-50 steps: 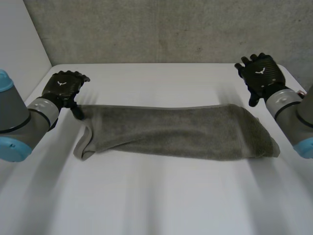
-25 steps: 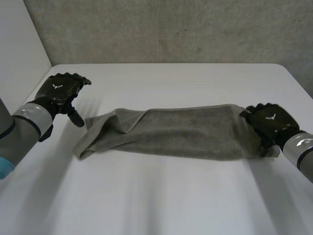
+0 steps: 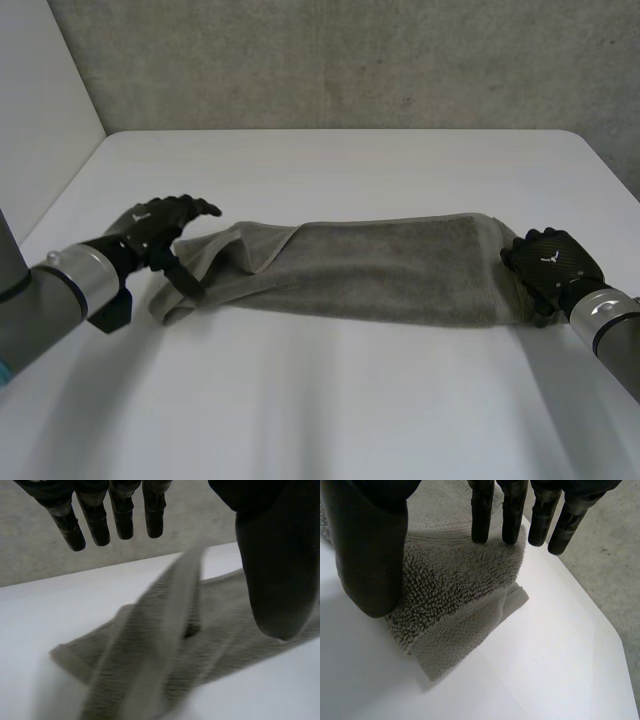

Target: Fold the towel.

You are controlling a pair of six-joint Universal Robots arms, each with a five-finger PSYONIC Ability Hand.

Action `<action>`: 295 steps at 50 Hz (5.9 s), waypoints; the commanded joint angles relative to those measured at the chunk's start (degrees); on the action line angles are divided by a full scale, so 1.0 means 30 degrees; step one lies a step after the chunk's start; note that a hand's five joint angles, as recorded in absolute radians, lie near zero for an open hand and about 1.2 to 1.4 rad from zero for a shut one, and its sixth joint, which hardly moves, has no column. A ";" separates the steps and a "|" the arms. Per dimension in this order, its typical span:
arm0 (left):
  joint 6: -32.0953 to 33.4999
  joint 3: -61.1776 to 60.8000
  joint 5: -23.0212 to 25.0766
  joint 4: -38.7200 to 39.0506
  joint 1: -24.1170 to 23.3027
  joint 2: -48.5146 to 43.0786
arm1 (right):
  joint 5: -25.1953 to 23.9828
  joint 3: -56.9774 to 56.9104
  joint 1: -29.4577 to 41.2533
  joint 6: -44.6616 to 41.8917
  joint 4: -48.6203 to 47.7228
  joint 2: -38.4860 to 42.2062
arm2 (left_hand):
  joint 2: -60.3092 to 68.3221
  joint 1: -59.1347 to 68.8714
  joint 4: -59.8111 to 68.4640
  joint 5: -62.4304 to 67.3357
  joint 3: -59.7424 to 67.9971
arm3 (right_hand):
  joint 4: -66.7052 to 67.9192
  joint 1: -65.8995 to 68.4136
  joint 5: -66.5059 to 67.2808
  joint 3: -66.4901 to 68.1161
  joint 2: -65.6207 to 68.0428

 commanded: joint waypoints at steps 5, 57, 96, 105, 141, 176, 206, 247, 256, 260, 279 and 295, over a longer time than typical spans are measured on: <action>0.0102 -0.2077 -0.3670 0.1218 -0.1060 0.1096 | 0.0041 0.0169 0.0066 -0.0281 0.0014 0.0537 | -0.1003 -0.1934 -0.1061 -0.0700 -0.0860 | -0.1017 0.1444 0.0977 -0.0622 0.1498; 0.1774 0.0331 -0.7754 0.3449 -0.0265 -0.2048 | 0.0276 -0.0183 -0.0402 -0.0720 -0.0016 -0.0284 | -0.1060 -0.1991 -0.1061 -0.0757 -0.0860 | -0.1017 1.8526 1.8058 -0.0622 1.8579; 0.0658 0.0969 -1.0326 0.4767 -0.1971 -0.5322 | 0.0246 0.0022 -0.0227 -0.0749 0.0043 -0.0401 | -0.1228 -0.2159 -0.1061 -0.0925 -0.0860 | -0.1017 1.8526 1.8058 -0.0622 1.8579; 0.1972 0.1407 -1.0415 0.5498 -0.0419 -0.4794 | 0.0246 -0.0007 -0.0285 -0.0749 0.0043 -0.0430 | -0.1061 -0.1992 -0.1061 -0.0758 -0.0860 | -0.1017 1.8526 1.8058 -0.0622 1.8579; 0.4790 -0.0406 -0.3247 0.2572 -0.0064 -0.1957 | 0.0334 0.0081 -0.0402 -0.0341 0.0160 -0.1394 | -0.1172 -0.2103 -0.1061 -0.0869 -0.0860 | -0.1017 -0.1903 -0.2371 -0.0622 -0.1850; 0.4291 0.1055 -0.6691 0.4562 -0.4547 -0.4354 | -0.1365 -0.5573 -0.0285 0.5198 0.3793 0.0214 | 0.1117 0.0186 -0.1061 0.1420 -0.0860 | -0.1017 -0.1696 -0.2163 -0.0622 -0.1642; 0.4233 0.1642 -0.6724 0.2980 -0.3346 -0.4062 | -0.2681 -1.5802 -0.0285 0.7805 0.8363 0.8658 | 2.1977 2.1047 -0.1061 2.2280 -0.0860 | -0.1017 1.8525 1.8058 -0.0622 1.8579; -0.2066 0.9201 -0.2476 0.1837 0.1253 -0.4091 | -0.1775 -1.1286 0.1443 -0.1833 -0.0045 0.0917 | 2.1592 2.0662 -0.1061 2.1895 -0.0860 | -0.1017 1.8526 1.8058 -0.0622 1.8579; -0.4966 1.2600 -0.2271 0.9015 0.0784 -0.2802 | -0.0513 -1.5594 0.1181 0.4247 -0.3005 -0.1420 | 2.1977 2.1047 -0.1061 2.2280 -0.0860 | -0.1017 1.8526 1.8058 -0.0622 1.8579; -0.6021 1.1428 -0.1948 1.0656 0.1077 -0.0488 | -0.1360 -1.4777 0.0772 0.5865 -0.2509 -0.2243 | 2.1977 2.1047 -0.1061 2.2280 -0.0860 | -0.1017 1.8526 1.8058 -0.0622 1.8579; -0.6373 0.0860 0.2121 1.1710 0.3245 -0.1131 | -0.6546 -0.4265 -0.0460 0.3973 -0.0806 -0.3507 | 2.1369 2.0438 -0.1061 2.1672 -0.0860 | -0.1017 1.8526 1.8058 -0.0622 1.8579; -0.6226 -0.2371 0.5112 0.9250 0.3626 -0.1513 | -0.6931 -0.0974 -0.1662 0.0862 0.2445 -0.3799 | 1.8677 1.7746 -0.1061 1.8980 -0.0860 | -0.1017 1.8526 1.8058 -0.0622 1.8579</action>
